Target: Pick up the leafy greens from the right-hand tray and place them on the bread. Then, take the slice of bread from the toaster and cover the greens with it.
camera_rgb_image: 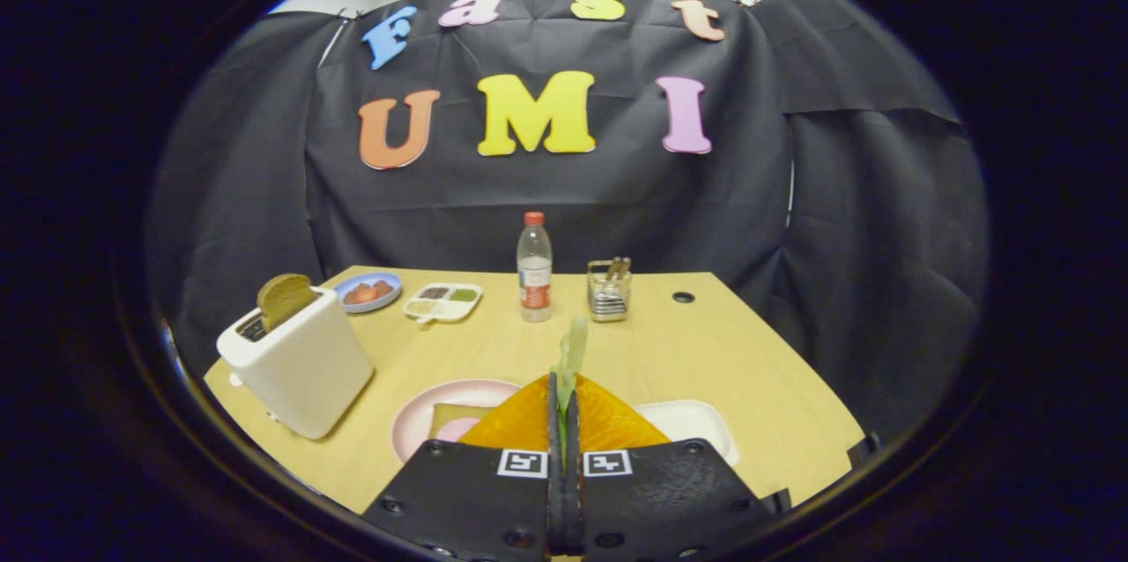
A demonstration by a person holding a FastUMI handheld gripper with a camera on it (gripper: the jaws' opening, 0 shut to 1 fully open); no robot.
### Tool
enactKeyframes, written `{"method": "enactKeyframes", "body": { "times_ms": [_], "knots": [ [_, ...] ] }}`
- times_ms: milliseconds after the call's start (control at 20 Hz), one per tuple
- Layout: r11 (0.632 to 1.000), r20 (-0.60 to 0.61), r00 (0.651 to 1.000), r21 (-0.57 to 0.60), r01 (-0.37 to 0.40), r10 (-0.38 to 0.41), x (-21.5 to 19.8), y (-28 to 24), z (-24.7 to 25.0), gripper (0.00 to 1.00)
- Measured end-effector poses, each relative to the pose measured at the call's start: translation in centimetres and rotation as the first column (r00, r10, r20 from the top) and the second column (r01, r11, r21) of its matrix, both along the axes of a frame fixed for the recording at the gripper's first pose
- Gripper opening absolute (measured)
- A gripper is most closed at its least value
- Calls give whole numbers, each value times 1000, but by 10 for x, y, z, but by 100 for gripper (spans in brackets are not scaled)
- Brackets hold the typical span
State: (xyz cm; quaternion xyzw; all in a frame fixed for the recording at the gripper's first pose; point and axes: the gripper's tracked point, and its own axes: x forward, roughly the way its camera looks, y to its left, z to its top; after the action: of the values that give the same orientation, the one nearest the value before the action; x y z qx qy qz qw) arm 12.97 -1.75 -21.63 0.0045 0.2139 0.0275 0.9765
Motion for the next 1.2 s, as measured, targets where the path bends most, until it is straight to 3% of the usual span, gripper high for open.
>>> {"method": "enactKeyframes", "body": {
  "times_ms": [450, 800, 1100, 1200],
  "knots": [
    [983, -28, 986, 78, -164, 166, 16, 120, -45, 0],
    [995, -158, 983, 26, -93, 96, 48, 88, -121, 0],
    [994, -147, 984, -10, -108, 105, 64, 78, -128, 0],
    [995, -142, 985, -19, -102, 99, 68, 74, -131, 11]
  ]
}}
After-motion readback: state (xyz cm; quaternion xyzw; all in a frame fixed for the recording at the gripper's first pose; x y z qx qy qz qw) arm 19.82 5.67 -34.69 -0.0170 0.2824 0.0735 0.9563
